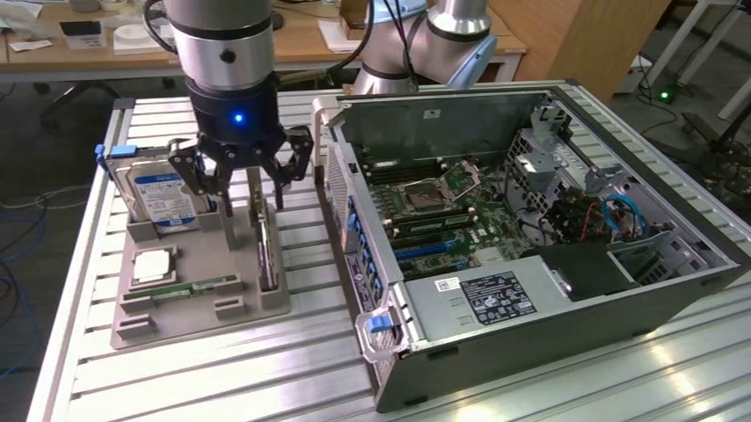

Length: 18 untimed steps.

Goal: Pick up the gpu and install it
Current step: 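Pick up the gpu and move the gpu toward the slot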

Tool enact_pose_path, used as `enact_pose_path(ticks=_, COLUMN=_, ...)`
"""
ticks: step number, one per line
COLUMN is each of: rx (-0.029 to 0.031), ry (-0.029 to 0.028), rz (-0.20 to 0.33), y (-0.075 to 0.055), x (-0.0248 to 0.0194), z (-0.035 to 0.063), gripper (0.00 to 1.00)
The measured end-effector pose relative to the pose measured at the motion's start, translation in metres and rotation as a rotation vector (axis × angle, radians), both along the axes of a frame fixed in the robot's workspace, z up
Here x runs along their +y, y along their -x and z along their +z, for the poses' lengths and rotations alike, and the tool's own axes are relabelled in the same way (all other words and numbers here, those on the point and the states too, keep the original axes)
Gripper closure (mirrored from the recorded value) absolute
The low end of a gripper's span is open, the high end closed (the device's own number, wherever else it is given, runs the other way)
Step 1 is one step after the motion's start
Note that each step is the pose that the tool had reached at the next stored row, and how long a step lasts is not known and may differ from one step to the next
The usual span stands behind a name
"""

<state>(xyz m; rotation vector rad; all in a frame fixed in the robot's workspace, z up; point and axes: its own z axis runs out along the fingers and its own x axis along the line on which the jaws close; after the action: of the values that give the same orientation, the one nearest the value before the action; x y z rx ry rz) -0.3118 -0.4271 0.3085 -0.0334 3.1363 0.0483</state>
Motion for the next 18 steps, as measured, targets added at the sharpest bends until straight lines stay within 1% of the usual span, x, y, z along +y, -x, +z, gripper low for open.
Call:
enact_pose_path(ticks=3, rx=0.0, ry=0.0003, rz=0.0, y=0.0, x=0.0, z=-0.005, gripper=0.38)
enact_pose_path(ticks=6, rx=0.0002, ry=0.0005, rz=0.0, y=0.0, x=0.0, z=-0.0074, gripper=0.38)
enact_pose_path(ticks=18, rx=0.0001, ry=0.0004, rz=0.0, y=0.0, x=0.0, z=-0.0075, gripper=0.38)
